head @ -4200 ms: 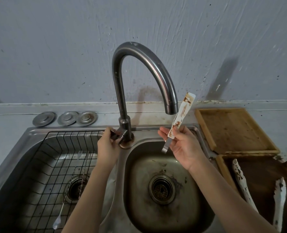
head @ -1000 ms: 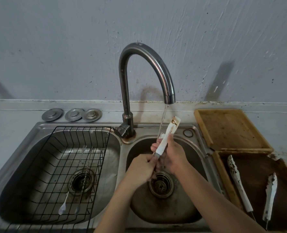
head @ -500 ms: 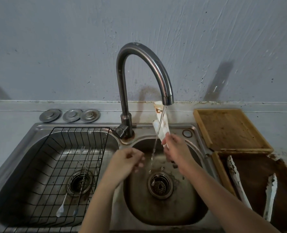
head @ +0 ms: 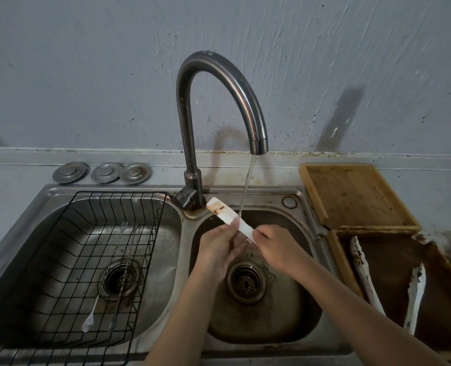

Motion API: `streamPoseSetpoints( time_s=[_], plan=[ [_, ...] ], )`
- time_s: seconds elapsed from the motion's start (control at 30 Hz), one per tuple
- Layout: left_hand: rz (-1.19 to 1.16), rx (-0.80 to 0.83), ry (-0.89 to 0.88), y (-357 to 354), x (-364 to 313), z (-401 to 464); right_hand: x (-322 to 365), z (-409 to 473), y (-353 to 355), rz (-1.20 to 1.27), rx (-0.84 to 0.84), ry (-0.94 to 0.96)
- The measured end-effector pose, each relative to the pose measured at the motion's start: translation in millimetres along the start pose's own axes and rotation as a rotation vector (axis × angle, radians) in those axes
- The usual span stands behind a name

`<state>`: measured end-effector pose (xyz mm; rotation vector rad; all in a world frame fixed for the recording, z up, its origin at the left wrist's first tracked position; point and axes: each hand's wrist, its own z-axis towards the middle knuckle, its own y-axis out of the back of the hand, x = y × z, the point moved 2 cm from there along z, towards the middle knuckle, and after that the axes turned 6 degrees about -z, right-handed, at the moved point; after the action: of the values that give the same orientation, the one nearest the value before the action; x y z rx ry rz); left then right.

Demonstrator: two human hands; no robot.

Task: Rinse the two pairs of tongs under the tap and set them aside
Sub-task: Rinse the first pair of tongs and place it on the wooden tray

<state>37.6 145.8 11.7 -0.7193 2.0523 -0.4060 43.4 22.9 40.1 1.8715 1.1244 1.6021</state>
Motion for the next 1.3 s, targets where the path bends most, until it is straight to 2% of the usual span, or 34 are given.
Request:
streamPoseSetpoints(
  time_s=[0.07,0.2,0.37,0.53,0.67,0.87,0.97,1.03,1.1,1.2,1.3],
  plan=[
    [-0.062,-0.062,0.005,-4,3,-1,-2,-2,1,-0.027,-0.021,-0.005],
    [-0.015,-0.003,0.053,-9,8,-3,-12,-4,7,-0.089,-0.034,0.003],
    [-0.168,-0.114,0.057,-6,4,5,-22,-8,13,-0.096,0.024,-0.003],
    [-0.009,-0.065,0.096,-5,6,5,-30,-10,20,-0.102,0.041,0.007],
    [-0.188,-0.110,0.064,0,1,10,-28,-13,24,-0.092,0.050,0.060],
    [0.132,-0.039,0.101,-2,4,5,-35,-14,25,-0.156,0.068,0.048],
    [0.105,-0.018,0.124,1,-1,6,-35,-17,28,-0.168,0.079,0.062],
    [0.059,-0.060,0.120,2,-1,9,-33,-18,26,-0.184,0.077,0.080],
    [0.130,-0.063,0.119,0,2,8,-33,-16,26,-0.216,0.073,0.083],
    [0.241,0.040,0.155,-1,3,6,-40,-17,30,-0.232,0.082,0.068],
    [0.216,0.021,0.151,5,-3,11,-39,-20,29,-0.222,0.094,0.075]
  ],
)
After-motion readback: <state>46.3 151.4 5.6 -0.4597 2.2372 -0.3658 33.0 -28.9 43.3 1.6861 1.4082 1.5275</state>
